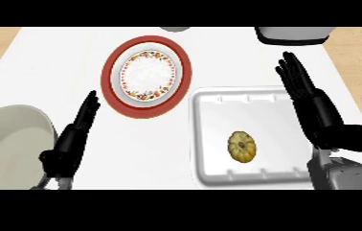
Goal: Pick the squash from the tray and place it in the plate
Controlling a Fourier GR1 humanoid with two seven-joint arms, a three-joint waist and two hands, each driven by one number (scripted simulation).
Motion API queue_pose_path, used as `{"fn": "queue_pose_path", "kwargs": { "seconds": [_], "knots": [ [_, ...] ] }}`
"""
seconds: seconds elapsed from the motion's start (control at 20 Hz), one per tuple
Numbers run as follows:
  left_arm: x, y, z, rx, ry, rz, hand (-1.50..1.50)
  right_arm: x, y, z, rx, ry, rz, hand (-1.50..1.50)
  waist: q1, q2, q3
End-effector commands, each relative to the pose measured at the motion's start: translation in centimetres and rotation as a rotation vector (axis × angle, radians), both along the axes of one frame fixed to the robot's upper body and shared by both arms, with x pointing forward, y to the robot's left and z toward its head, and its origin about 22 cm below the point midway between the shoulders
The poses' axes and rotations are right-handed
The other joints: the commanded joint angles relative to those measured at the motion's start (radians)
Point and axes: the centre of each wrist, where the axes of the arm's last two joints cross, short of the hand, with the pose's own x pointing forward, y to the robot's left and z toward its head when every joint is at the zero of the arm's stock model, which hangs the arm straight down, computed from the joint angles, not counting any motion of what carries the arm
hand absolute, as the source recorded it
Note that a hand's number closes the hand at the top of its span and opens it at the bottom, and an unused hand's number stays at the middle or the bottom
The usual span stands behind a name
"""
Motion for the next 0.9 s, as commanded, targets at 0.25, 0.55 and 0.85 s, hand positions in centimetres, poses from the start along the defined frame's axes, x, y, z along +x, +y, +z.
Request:
{"fn": "queue_pose_path", "kwargs": {
  "seconds": [0.25,0.55,0.85],
  "knots": [
    [5.5,1.6,4.6,0.095,-0.062,0.031,0.0,0.6,13.8,-1.0,-0.201,0.125,-0.095,-1.5,0.055,0.008,0.03],
    [6.4,1.0,4.4,0.058,0.001,0.007,0.0,-1.7,12.5,-8.1,-0.728,0.143,-0.162,-1.5,0.027,0.01,0.033],
    [7.1,1.2,5.0,0.05,0.015,0.025,0.0,-6.4,14.5,-10.8,-0.955,0.044,-0.149,-1.5,0.021,-0.003,0.033]
  ]
}}
